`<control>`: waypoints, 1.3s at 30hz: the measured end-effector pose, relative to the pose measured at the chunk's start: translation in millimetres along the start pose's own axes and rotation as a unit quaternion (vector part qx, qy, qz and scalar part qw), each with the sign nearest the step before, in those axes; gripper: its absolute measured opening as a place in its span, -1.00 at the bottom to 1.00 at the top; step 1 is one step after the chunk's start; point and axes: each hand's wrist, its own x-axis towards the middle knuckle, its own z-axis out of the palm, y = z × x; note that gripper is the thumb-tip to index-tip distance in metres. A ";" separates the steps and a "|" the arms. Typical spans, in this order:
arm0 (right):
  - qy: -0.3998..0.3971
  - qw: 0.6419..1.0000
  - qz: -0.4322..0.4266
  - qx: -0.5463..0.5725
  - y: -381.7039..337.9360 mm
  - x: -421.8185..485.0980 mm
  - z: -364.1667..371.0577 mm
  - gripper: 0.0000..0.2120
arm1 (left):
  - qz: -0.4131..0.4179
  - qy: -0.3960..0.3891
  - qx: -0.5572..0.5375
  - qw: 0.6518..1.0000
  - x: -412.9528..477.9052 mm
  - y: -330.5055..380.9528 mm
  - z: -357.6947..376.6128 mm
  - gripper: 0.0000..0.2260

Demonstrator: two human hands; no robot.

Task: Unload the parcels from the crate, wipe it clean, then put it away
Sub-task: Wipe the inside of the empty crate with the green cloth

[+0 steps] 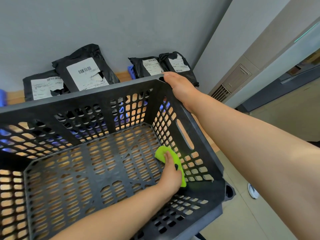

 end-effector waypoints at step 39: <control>0.045 0.999 0.003 0.022 6.0 -2.0 2.1 -0.66 | 0.615 0.175 0.260 0.724 -23.7 -5.7 -10.1 -0.56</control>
